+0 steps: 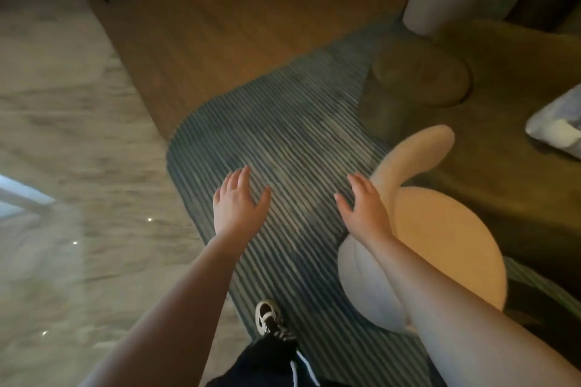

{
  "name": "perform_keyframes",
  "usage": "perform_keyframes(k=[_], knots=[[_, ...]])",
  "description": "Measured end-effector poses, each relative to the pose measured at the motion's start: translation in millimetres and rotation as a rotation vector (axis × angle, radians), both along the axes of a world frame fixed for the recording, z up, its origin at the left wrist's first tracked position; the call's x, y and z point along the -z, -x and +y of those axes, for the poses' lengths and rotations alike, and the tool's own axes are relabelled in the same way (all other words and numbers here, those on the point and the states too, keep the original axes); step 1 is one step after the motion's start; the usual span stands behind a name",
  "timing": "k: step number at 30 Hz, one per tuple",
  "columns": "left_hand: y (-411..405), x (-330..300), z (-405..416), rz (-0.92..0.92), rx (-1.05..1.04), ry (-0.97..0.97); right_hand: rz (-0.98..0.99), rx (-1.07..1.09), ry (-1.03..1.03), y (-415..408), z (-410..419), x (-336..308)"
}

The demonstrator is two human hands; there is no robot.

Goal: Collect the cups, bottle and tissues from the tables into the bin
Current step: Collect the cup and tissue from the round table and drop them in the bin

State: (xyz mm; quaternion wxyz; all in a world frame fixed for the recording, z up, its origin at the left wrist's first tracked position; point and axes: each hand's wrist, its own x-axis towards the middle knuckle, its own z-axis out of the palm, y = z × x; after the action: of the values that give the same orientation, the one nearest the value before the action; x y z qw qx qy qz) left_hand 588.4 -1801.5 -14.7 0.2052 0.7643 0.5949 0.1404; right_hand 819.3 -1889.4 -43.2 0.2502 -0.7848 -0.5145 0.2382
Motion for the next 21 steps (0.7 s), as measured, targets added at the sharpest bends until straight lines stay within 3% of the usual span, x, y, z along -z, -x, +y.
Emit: perform_keyframes(k=[10, 21], knots=[[-19.7, -2.6, 205.1, 0.029, 0.027, 0.029, -0.049, 0.033, 0.049, -24.5, 193.8, -14.7], [-162.2, 14.3, 502.1, 0.064, 0.107, -0.016, -0.022, 0.101, 0.021, -156.8, 480.4, -2.0]])
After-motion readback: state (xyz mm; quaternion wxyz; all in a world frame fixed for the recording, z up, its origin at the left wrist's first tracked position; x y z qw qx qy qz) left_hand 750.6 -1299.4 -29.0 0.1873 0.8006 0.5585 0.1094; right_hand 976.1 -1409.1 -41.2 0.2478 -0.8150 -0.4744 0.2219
